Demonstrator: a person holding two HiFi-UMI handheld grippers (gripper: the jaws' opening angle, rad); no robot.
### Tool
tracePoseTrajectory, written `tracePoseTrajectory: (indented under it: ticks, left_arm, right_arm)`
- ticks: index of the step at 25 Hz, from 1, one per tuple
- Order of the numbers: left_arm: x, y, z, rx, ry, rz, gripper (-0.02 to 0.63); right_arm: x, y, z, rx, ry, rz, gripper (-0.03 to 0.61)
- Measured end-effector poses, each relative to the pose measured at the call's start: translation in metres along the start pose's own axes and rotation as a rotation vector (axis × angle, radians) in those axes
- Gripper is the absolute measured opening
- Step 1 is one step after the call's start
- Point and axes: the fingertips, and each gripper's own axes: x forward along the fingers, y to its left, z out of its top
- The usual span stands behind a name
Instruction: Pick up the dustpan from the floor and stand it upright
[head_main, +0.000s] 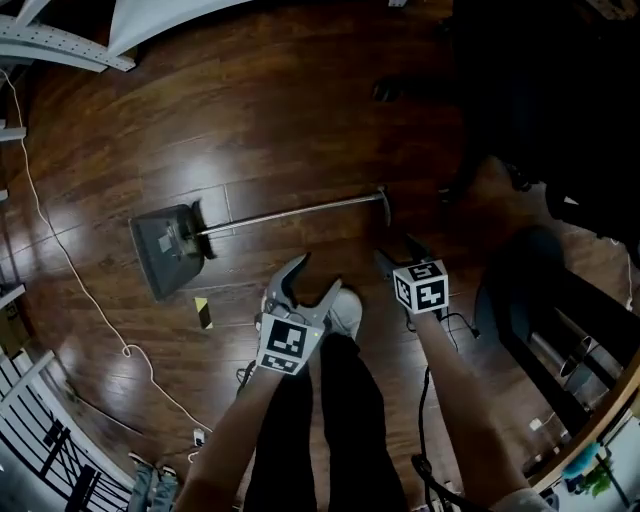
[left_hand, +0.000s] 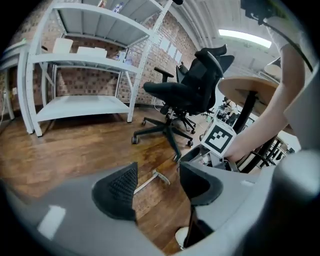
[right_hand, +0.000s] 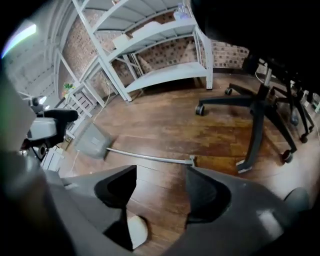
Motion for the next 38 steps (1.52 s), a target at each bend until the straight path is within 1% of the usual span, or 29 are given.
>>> tracePoseTrajectory:
  ticks: [4, 7, 8, 10, 13, 16, 19, 21, 24, 27, 30, 32, 34, 38]
  left_arm:
    - [0.050, 0.024, -0.052, 0.023, 0.018, -0.052, 0.278]
    - [0.072, 0.043, -0.078, 0.003, 0.018, -0.054, 0.278]
    - [0.074, 0.047, -0.085, -0.009, 0.017, -0.050, 0.278]
    - [0.078, 0.052, -0.096, -0.029, 0.013, -0.046, 0.278]
    - [0.086, 0.056, -0.106, -0.040, 0.013, -0.051, 0.278]
    - [0.085, 0.058, -0.112, -0.036, 0.024, -0.049, 0.276]
    - [0.080, 0.059, -0.114, -0.050, 0.031, -0.040, 0.272]
    - [0.080, 0.060, -0.111, -0.045, 0.034, -0.042, 0.272]
    - [0.073, 0.061, -0.103, -0.045, 0.037, -0.036, 0.272]
    - [0.059, 0.056, -0.087, -0.065, 0.029, -0.019, 0.272]
    - [0.038, 0.048, -0.060, -0.082, 0.010, -0.006, 0.272]
    - [0.017, 0.043, -0.039, -0.090, -0.002, 0.011, 0.272]
    - [-0.005, 0.036, -0.018, -0.108, -0.023, 0.030, 0.272]
    - [-0.050, 0.027, 0.018, -0.151, -0.066, 0.058, 0.270]
  right_arm:
    - [0.087, -0.053, -0.029, 0.015, 0.052, -0.071, 0.291]
    - [0.137, -0.084, -0.049, 0.020, 0.104, -0.123, 0.223]
    - [0.148, -0.091, -0.057, 0.017, 0.127, -0.138, 0.213]
    - [0.164, -0.103, -0.065, 0.008, 0.163, -0.162, 0.210]
    - [0.180, -0.119, -0.065, -0.001, 0.194, -0.196, 0.179]
    - [0.189, -0.120, -0.062, 0.011, 0.204, -0.196, 0.164]
    - [0.189, -0.118, -0.066, -0.004, 0.229, -0.203, 0.126]
    - [0.186, -0.120, -0.064, -0.024, 0.238, -0.215, 0.086]
    - [0.174, -0.116, -0.061, -0.036, 0.237, -0.213, 0.081]
    - [0.146, -0.108, -0.044, -0.030, 0.194, -0.213, 0.080]
    - [0.106, -0.091, -0.017, 0.003, 0.129, -0.213, 0.078]
    - [0.079, -0.074, 0.002, 0.043, 0.084, -0.201, 0.077]
    - [0.048, -0.060, 0.018, 0.077, 0.051, -0.211, 0.077]
    - [-0.008, -0.029, 0.049, 0.090, 0.004, -0.238, 0.078]
